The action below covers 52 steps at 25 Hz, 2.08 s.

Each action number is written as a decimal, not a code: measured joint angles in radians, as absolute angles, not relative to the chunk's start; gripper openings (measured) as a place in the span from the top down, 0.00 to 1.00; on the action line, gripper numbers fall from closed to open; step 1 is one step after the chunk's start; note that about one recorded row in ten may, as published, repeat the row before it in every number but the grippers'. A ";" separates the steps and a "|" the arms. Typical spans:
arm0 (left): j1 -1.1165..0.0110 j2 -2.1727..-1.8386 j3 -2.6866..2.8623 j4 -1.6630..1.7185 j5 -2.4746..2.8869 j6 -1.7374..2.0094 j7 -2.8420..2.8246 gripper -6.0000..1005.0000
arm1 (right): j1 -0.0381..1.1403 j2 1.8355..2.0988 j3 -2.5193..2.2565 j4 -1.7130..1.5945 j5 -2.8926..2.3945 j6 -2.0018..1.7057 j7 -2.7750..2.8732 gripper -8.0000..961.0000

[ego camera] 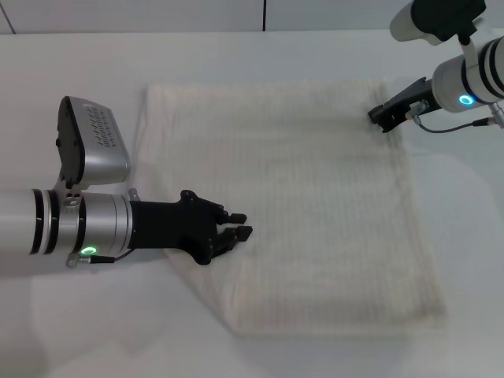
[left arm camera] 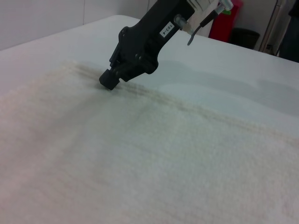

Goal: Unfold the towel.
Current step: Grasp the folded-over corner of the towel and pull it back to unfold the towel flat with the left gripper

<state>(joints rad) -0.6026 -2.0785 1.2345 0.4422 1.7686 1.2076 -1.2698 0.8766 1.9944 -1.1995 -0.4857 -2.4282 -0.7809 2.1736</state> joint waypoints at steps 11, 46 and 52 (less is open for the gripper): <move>-0.589 -2.074 1.230 0.464 1.769 1.238 -1.269 0.89 | 0.878 1.994 -1.205 -0.480 -2.428 -0.781 2.174 0.99; -0.329 -2.059 1.051 0.613 1.700 1.564 -1.165 0.91 | 0.871 1.997 -1.207 -0.484 -2.428 -0.788 2.176 0.99; -0.311 -2.053 1.051 0.613 1.714 1.567 -1.164 0.91 | 0.871 1.997 -1.207 -0.486 -2.429 -0.788 2.175 0.99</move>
